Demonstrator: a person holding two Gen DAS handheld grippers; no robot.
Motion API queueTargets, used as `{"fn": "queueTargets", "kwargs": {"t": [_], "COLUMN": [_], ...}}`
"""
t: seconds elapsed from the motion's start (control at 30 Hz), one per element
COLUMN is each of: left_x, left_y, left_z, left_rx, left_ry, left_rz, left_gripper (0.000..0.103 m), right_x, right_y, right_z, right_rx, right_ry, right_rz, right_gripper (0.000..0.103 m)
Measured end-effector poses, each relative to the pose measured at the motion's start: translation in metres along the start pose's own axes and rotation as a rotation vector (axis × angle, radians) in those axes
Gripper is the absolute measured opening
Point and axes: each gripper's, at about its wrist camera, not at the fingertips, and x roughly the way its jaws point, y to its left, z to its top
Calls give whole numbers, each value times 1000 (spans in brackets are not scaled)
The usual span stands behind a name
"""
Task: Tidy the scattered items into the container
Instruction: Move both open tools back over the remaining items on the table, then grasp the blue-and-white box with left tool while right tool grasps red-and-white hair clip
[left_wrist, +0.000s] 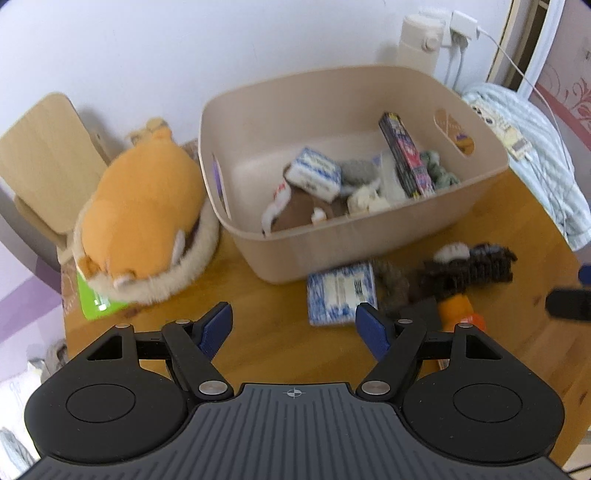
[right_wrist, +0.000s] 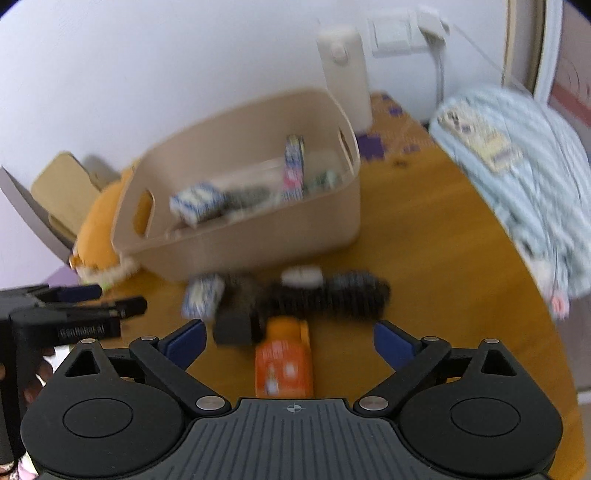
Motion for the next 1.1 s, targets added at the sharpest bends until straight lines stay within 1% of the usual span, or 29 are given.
{"fn": "queueTargets", "kwargs": {"t": [0.23,0.43,0.7,0.83,0.93,1.1], "left_x": [14,21,28,33,39,52], "left_y": [-13,-21,-18,-13,-12,-14], "left_z": [-25,-37,-38,-33,-27,-17], "left_rx": [17,5,-80,-135,-181,-246], "left_ry": [63,99,119,117,120,111], "left_rz": [-28,-65,-118,-136,-150,-152], "left_gripper": [75,75,75,75,75,75], "right_x": [15,30,51,60,66,78], "right_y": [-6,-8,-13,-18,-21,-20], "right_z": [-40,-63,-80,-84,-85,-86], "right_rx": [28,89,266,335,359,369], "right_ry": [83,165,248,266,274,312], "right_rz": [-28,-31,-6,-12,-16,-10], "right_gripper": [98,98,98,97,96,93]}}
